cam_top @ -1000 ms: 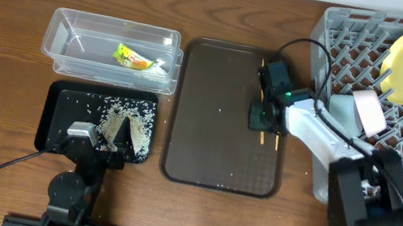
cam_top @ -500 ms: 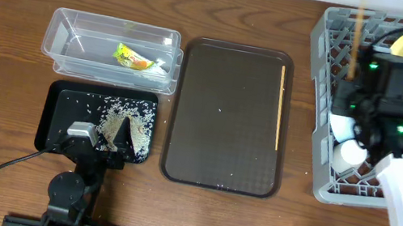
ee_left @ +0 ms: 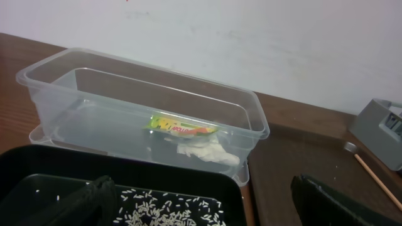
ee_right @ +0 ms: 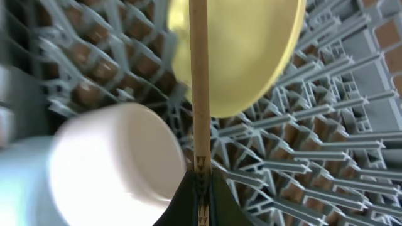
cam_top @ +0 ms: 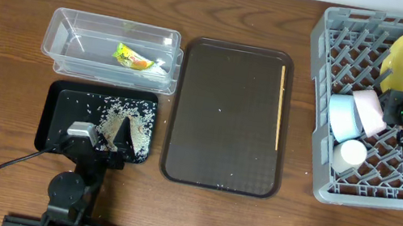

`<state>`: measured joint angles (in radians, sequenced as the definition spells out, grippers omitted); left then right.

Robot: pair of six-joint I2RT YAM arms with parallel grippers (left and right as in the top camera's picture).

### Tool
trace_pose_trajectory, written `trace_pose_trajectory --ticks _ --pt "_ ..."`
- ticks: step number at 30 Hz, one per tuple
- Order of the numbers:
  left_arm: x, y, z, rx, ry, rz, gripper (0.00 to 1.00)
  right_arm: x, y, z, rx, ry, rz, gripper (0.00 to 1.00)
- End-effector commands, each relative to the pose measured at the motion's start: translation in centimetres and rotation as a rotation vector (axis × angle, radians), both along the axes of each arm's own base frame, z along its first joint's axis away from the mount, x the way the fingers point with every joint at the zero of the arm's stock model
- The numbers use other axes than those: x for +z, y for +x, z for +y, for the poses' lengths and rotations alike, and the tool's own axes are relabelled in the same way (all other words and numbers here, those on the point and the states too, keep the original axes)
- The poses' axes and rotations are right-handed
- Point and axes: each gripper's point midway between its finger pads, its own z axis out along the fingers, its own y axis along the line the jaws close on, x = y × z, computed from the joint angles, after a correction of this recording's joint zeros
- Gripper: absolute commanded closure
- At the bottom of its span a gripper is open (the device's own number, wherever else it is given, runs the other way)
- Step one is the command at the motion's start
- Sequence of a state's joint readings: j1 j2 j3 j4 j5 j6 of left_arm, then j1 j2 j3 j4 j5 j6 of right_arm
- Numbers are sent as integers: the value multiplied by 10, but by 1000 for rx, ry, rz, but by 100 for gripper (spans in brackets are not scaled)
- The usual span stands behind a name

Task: Sort waste into correct bins and load items into the dishwasher rack
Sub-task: 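Carry the chopstick right and drop it into the grey rack, then grasp the remaining wooden chopstick on the brown tray with the right gripper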

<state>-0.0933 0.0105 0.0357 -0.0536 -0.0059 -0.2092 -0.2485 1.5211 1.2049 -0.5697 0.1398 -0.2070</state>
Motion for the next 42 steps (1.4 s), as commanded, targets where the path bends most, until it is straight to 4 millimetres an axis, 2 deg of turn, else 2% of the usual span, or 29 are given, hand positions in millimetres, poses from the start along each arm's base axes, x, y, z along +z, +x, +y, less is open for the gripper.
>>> trace_pose_trajectory --ticks 1,5,6,8,10,12,13,16,19,21,22,25,27,30,37,42 --pt "-18 0 2 10 7 41 8 -23 -1 -14 4 -33 74 99" --pt "-18 0 2 10 7 41 9 -37 -2 -33 -33 -126 136 98" --pt "-18 0 2 10 7 41 8 -38 -3 -37 -37 -149 151 87" --pt "-18 0 2 10 7 41 9 -38 -3 -37 -37 -150 152 48" --pt "-18 0 2 10 7 41 9 -32 0 -26 -37 -108 111 45" --pt "-18 0 2 10 7 41 9 -20 4 -6 -19 -38 54 43" --pt "-18 0 2 10 7 41 8 -14 6 9 4 14 25 44" --pt "-18 0 2 10 7 41 8 7 2 69 96 231 -44 58" --pt "-18 0 2 10 7 41 9 27 -13 148 246 481 -49 60" --pt "-18 0 2 10 7 41 8 29 -25 195 355 551 -6 62" --pt "-18 0 2 10 7 41 9 25 -31 215 392 558 22 62" --pt "-18 0 2 10 7 41 9 0 -45 244 369 498 112 65" --pt "-18 0 2 10 7 41 8 -21 -45 242 250 398 140 68" --pt "-18 0 2 10 7 41 8 -46 -35 230 90 243 127 71" --pt "-18 0 2 10 7 41 9 -110 0 241 71 217 149 73" --pt "-18 0 2 10 7 41 9 -150 4 247 75 224 206 74"
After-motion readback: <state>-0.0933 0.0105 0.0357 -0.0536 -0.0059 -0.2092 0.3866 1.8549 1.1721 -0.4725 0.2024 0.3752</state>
